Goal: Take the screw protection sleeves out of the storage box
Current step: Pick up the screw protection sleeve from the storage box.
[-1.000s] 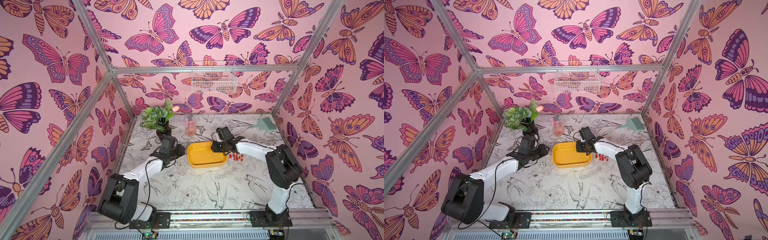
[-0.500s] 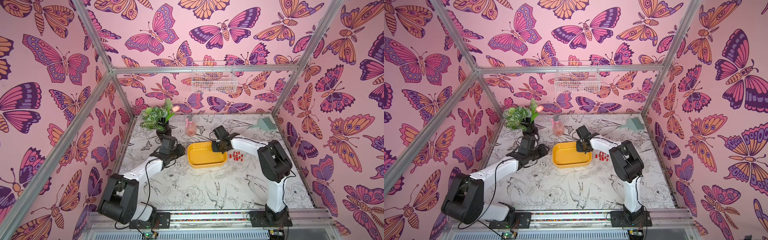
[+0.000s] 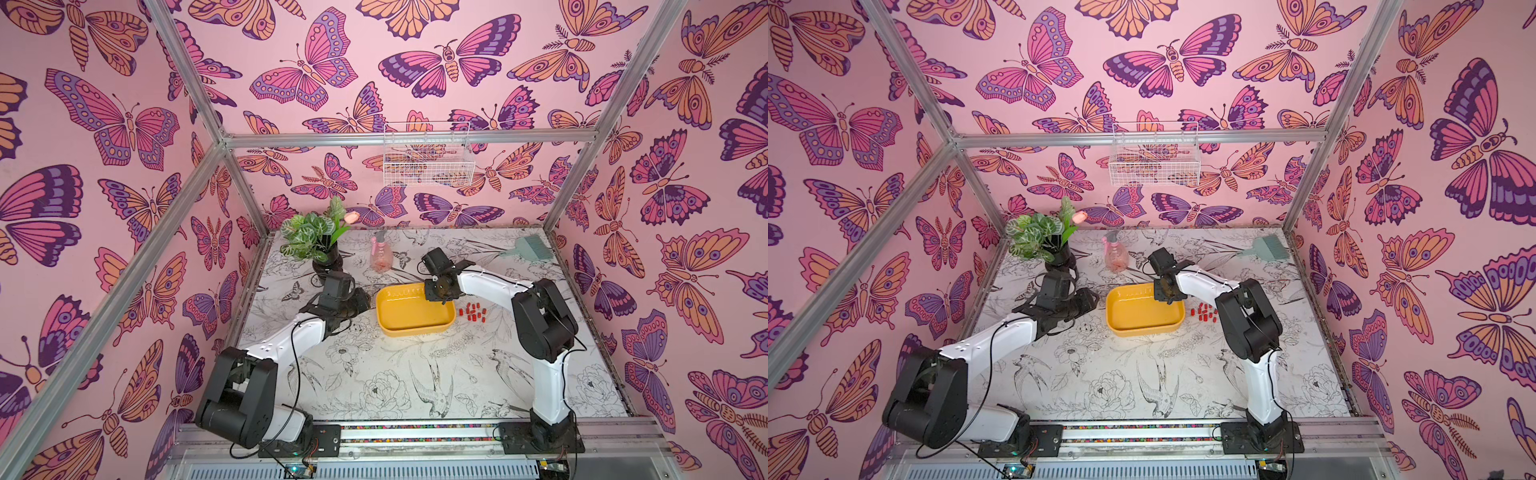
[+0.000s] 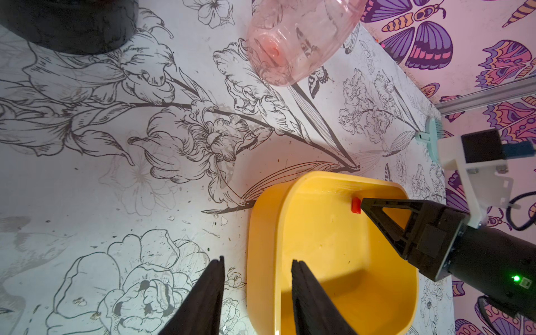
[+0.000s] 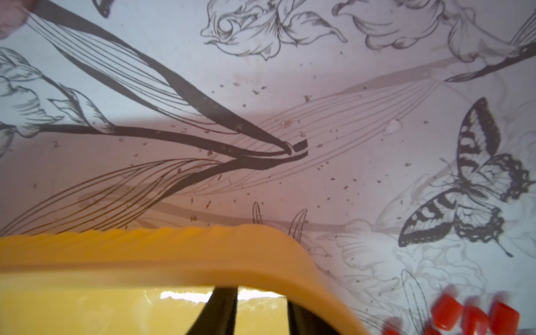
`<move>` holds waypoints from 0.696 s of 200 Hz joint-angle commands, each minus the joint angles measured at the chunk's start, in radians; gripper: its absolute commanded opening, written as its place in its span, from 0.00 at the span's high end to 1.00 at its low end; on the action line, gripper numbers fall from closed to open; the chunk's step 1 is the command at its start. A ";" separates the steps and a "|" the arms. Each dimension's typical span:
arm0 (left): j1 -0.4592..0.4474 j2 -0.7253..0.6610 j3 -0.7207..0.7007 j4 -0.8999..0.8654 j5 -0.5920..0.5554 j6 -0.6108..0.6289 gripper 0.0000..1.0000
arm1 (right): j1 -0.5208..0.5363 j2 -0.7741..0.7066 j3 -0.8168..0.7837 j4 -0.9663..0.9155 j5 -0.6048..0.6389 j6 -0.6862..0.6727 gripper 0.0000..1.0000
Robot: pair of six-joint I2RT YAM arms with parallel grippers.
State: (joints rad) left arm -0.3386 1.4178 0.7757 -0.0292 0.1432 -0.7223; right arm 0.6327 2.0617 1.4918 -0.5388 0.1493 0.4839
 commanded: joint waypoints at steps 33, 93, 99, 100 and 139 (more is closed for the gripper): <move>0.009 0.001 0.014 0.007 0.017 0.012 0.57 | 0.006 0.038 0.039 -0.054 0.016 0.016 0.69; 0.009 0.003 0.016 0.007 0.019 0.014 0.57 | 0.006 0.053 0.053 -0.055 0.007 0.013 0.70; 0.009 0.004 0.017 0.008 0.018 0.012 0.57 | 0.006 0.055 0.053 -0.053 0.006 0.013 0.70; 0.009 0.003 0.016 0.008 0.018 0.012 0.57 | 0.006 0.055 0.053 -0.053 0.006 0.013 0.71; 0.009 0.004 0.016 0.008 0.019 0.012 0.57 | 0.007 0.060 0.054 -0.051 0.001 0.016 0.72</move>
State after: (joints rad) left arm -0.3386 1.4178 0.7757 -0.0292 0.1513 -0.7223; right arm 0.6353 2.1014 1.5215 -0.5690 0.1486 0.4911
